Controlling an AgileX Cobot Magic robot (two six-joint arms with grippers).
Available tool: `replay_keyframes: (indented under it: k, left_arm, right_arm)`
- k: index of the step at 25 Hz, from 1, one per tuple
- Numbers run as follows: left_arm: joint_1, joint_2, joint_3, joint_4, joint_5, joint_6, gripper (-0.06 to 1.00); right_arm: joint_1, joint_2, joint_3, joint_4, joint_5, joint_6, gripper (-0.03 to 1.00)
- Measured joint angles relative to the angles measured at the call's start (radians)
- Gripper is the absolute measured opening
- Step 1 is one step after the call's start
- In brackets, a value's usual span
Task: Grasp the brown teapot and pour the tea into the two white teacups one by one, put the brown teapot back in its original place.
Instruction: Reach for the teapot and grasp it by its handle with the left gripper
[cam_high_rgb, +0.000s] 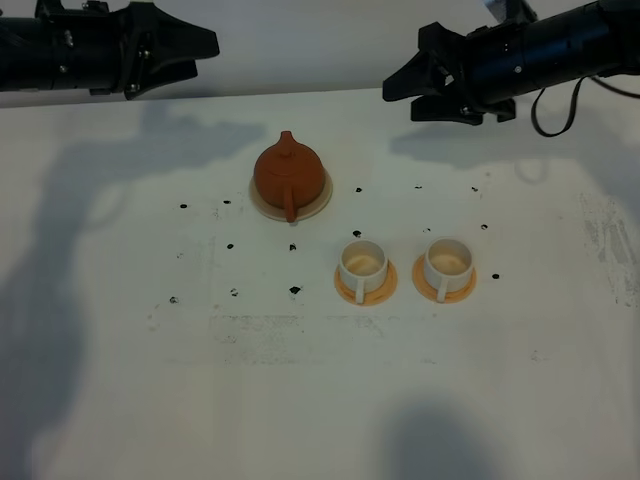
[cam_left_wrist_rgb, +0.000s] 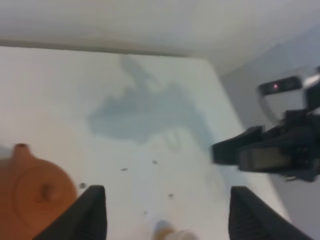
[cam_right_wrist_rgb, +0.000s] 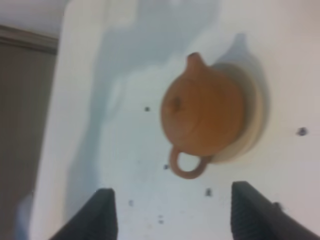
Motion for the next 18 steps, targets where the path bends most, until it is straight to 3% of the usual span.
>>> replay_keyframes:
  k: [8, 18]
  left_arm:
    - [-0.108, -0.036, 0.000, 0.222, -0.167, -0.068, 0.51]
    - [-0.158, -0.063, 0.000, 0.503, -0.299, -0.297, 0.51]
  right_arm:
    - [0.000, -0.086, 0.000, -0.290, -0.057, 0.104, 0.50]
    - [0.000, -0.230, 0.000, -0.635, -0.064, 0.285, 0.50]
